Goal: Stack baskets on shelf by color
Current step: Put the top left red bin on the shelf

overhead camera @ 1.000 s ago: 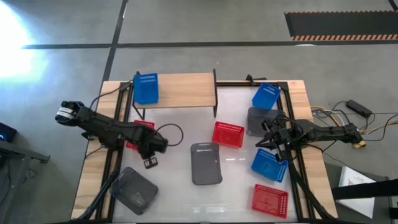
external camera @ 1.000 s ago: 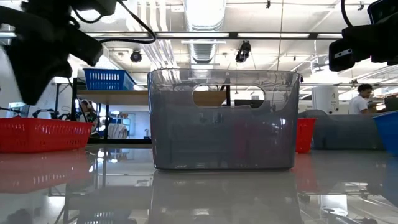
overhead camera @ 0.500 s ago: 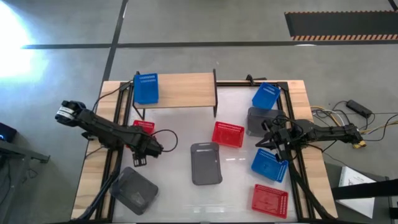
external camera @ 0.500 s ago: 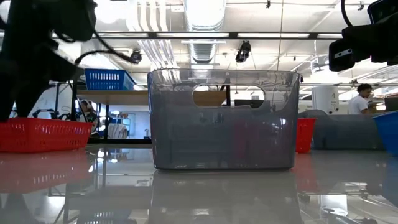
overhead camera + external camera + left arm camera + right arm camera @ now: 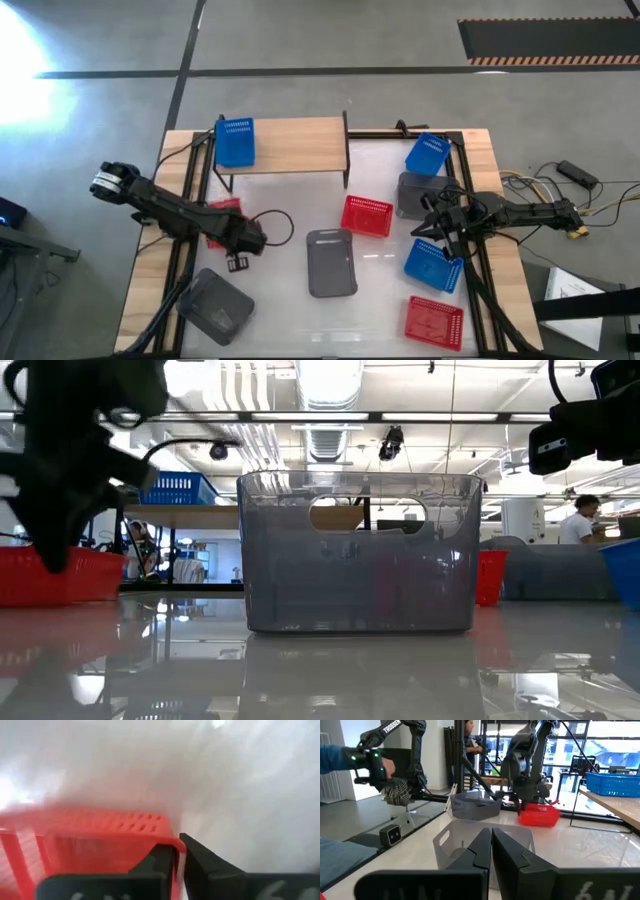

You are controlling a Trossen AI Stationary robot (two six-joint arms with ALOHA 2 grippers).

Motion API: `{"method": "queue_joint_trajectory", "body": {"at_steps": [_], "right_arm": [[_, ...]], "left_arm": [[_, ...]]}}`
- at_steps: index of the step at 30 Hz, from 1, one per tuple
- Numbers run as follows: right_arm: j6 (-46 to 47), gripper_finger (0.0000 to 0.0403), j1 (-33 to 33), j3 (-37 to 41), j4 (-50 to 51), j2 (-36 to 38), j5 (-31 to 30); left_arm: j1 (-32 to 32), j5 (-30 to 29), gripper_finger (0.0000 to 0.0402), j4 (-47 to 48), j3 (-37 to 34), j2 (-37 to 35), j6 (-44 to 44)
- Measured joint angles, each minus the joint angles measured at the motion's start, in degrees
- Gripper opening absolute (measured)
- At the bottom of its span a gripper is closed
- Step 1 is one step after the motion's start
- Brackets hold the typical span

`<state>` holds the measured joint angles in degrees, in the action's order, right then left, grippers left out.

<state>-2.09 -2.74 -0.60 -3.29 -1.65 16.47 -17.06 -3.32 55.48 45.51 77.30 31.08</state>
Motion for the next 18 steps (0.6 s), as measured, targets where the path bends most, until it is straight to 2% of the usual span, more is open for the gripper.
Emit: {"method": "queue_joint_trajectory", "body": {"at_steps": [4,8,14,18], "right_arm": [[0.0,0.0009,0.01,0.0,0.0,0.0,0.0],[0.0,0.0009,0.02,0.0,0.0,0.0,0.0],[0.03,0.0009,0.02,0.02,-0.02,0.0,0.0],[0.0,0.0009,0.0,0.0,-0.02,0.0,0.0]], "left_arm": [[-0.02,4.34,0.0005,-7.18,5.39,0.26,0.01],[-0.02,4.31,0.0001,-13.28,13.87,0.85,-3.33],[0.88,-5.59,0.0,-14.05,28.85,2.31,-17.97],[4.33,-11.97,0.0,-13.25,36.19,2.53,-29.48]]}}
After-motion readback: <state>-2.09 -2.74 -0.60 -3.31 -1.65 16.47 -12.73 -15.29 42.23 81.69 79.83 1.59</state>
